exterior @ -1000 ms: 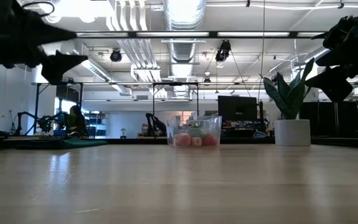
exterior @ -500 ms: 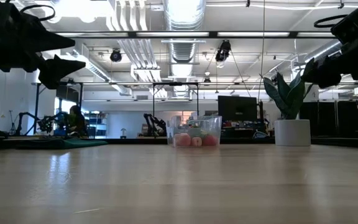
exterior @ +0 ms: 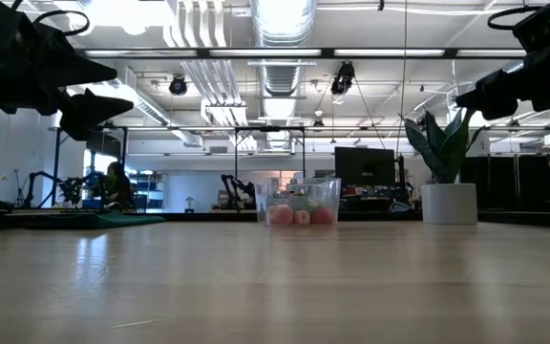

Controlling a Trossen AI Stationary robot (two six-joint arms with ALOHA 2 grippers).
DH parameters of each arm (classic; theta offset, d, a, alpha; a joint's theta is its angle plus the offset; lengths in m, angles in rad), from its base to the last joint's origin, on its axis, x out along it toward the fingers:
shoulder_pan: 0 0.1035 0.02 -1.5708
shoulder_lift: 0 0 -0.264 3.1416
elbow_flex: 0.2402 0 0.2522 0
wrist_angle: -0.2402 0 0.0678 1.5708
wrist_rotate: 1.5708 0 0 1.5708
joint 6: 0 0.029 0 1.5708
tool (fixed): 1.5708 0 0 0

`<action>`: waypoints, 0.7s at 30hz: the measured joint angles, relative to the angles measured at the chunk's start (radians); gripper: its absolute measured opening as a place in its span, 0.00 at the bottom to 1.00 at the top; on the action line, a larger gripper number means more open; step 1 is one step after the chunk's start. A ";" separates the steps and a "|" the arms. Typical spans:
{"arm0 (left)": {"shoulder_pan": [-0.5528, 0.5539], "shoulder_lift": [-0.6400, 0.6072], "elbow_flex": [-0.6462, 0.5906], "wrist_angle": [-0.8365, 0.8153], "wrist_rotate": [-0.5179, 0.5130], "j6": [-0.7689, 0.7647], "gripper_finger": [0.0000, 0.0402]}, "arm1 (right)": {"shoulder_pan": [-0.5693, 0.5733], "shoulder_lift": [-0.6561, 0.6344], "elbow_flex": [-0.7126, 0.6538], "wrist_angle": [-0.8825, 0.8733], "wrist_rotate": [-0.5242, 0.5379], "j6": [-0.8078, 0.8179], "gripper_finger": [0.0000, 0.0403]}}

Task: Pick and placing Produce into tupperware
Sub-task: Return to Home Position

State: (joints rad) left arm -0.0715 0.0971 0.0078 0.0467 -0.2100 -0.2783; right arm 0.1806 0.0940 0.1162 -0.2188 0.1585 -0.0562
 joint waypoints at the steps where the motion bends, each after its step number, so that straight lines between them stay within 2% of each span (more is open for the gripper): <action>1: 0.000 0.002 0.000 0.000 0.000 0.000 0.74 | 0.000 0.000 0.000 -0.003 0.000 0.009 0.58; 12: 0.000 0.036 0.000 -0.001 0.000 0.001 0.74 | 0.000 0.000 0.000 -0.004 0.000 0.186 0.58; 21: 0.000 0.062 -0.001 -0.001 0.000 0.001 0.74 | 0.000 0.000 0.000 -0.005 0.000 0.194 0.58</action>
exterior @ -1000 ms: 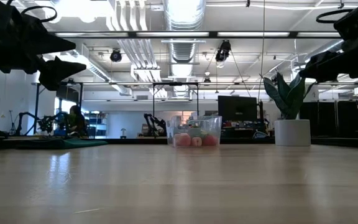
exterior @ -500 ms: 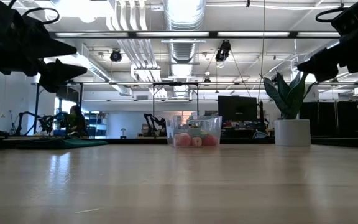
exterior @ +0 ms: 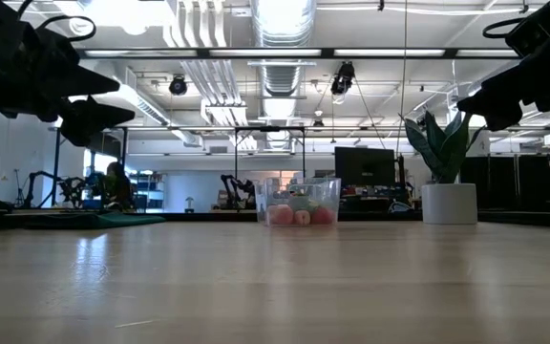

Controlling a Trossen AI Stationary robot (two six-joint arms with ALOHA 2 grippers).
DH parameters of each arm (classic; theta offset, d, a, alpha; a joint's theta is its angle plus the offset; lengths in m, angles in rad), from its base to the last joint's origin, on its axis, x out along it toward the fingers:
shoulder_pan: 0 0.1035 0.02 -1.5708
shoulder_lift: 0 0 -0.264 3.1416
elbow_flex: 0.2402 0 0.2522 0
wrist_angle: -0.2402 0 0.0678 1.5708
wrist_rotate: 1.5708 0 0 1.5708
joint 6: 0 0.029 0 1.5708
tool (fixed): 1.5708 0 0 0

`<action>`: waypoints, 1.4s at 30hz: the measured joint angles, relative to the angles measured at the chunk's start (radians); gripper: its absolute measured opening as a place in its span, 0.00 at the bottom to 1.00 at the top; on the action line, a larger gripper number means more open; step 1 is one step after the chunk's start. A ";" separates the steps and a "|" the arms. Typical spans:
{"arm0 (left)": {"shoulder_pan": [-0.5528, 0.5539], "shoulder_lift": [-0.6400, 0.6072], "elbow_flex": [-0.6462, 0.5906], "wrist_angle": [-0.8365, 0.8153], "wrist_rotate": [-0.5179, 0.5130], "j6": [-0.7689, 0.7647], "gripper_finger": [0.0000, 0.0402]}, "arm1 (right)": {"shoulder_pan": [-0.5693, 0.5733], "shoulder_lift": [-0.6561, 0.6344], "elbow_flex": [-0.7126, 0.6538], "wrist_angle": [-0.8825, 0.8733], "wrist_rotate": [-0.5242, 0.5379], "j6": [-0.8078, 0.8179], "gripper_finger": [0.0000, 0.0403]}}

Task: Pick and placing Produce into tupperware
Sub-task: Return to Home Position

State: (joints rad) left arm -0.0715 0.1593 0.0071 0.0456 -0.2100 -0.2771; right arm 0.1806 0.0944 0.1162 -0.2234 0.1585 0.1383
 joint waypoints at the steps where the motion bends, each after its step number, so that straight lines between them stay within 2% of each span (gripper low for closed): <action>1: 0.000 0.003 0.000 0.000 0.000 0.000 0.74 | 0.000 0.000 0.000 0.000 0.000 0.000 0.58; 42: 0.000 0.017 -0.001 0.000 0.000 0.000 0.74 | 0.000 0.000 0.000 -0.005 0.000 0.000 0.58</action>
